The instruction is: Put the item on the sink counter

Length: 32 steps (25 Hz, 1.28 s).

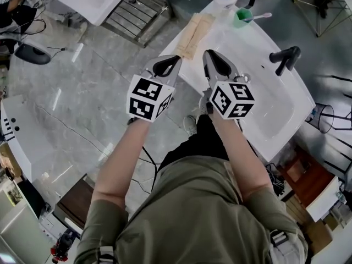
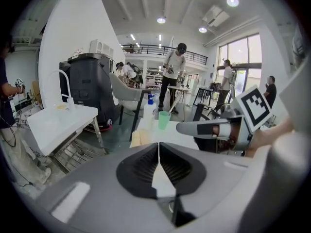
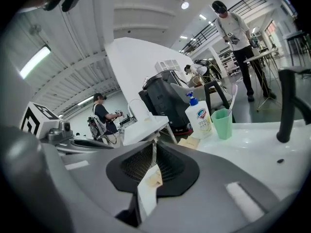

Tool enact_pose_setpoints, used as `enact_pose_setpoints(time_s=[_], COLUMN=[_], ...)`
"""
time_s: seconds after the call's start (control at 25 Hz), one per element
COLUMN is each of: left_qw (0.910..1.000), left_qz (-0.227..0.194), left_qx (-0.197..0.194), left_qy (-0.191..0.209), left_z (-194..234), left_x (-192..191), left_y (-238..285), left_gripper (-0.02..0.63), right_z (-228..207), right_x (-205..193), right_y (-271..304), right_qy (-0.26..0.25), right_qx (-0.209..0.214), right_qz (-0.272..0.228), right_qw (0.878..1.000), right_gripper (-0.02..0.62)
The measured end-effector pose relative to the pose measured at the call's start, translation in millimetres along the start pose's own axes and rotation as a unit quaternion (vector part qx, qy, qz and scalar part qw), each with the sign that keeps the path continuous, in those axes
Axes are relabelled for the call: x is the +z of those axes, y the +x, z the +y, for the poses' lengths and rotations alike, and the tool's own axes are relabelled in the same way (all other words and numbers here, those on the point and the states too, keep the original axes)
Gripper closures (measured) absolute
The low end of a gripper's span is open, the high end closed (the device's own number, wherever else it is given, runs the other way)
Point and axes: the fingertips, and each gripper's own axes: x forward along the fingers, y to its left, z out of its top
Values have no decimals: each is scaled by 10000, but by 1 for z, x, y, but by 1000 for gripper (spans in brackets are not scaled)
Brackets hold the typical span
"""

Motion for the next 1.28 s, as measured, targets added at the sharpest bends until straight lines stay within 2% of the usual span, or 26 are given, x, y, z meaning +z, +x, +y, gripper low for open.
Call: enact_pose_setpoints(time_s=[0.16,0.8,1.28], left_qw=[9999,9977,9944], left_qz=[-100,-636,-985], left_qx=[-32,-198,-334], left_qy=[-55,-157,-176], left_z=[-8,-35,-49], left_x=[1,20,27], left_y=[-10,-47,-65], left_gripper=[600,600,600], right_z=[11,47,60], right_x=[6,37,39], right_y=[-15,-70,-98], right_qy=[-249,-1194,-1498], right_qx=[90,524,685], right_qz=[-14,-41,37], right_qw=[9996,9915,9863], right_gripper=[583,584,584])
